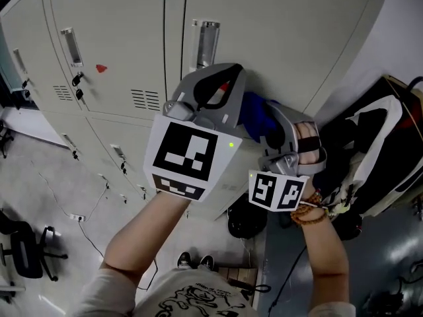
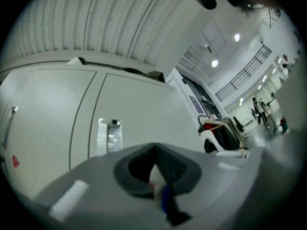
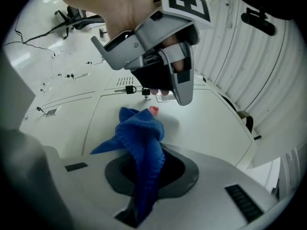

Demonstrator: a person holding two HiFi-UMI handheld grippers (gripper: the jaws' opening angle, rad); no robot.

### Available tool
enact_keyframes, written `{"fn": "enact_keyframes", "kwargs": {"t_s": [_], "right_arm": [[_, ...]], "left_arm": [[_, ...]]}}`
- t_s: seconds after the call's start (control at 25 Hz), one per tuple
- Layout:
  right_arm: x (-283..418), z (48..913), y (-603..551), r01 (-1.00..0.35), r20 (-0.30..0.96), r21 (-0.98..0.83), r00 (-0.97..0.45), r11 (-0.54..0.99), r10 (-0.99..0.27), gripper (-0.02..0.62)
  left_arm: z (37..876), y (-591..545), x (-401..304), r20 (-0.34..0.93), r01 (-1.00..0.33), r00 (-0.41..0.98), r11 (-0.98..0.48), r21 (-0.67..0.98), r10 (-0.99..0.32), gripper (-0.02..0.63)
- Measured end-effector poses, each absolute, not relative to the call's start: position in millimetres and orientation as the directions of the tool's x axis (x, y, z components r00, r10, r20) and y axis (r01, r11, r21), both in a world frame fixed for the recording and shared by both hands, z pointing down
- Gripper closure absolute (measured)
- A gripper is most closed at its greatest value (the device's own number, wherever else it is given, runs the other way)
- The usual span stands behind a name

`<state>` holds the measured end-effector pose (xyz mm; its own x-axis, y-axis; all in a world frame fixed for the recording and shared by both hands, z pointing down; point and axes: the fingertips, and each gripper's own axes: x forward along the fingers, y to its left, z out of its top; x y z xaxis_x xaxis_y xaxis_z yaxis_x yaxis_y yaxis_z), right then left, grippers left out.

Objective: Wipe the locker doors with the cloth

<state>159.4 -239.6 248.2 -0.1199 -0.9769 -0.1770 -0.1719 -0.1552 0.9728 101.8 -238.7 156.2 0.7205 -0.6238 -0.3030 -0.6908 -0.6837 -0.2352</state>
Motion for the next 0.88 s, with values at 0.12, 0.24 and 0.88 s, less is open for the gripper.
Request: {"fn": "enact_keyframes", "kwargs": {"t_s": [0.12, 0.24, 0.88], "right_arm": [[161.6, 266.9, -239.8, -0.18, -0.159, 0.974, -0.122, -0.135, -0.98, 0.549], [163.2, 283.5, -239.4, -0.179, -0.142, 0.977, -0.121, -0.119, -0.982, 0.549], [179.3, 287.5, -232.8, -0.107, -0.112, 0.989, -0.093, -0.102, -0.989, 0.549]], "left_arm": [[167.4, -234.9, 109.5, -0.285, -0.68, 0.731, -0.698, -0.225, -0.62, 0.607], [182.6, -234.1, 116.7, -0.261, -0.67, 0.741, -0.711, -0.214, -0.619, 0.607], [183.7, -241.7, 131.2, -0.257, -0.654, 0.752, -0.735, -0.18, -0.607, 0.607]]}}
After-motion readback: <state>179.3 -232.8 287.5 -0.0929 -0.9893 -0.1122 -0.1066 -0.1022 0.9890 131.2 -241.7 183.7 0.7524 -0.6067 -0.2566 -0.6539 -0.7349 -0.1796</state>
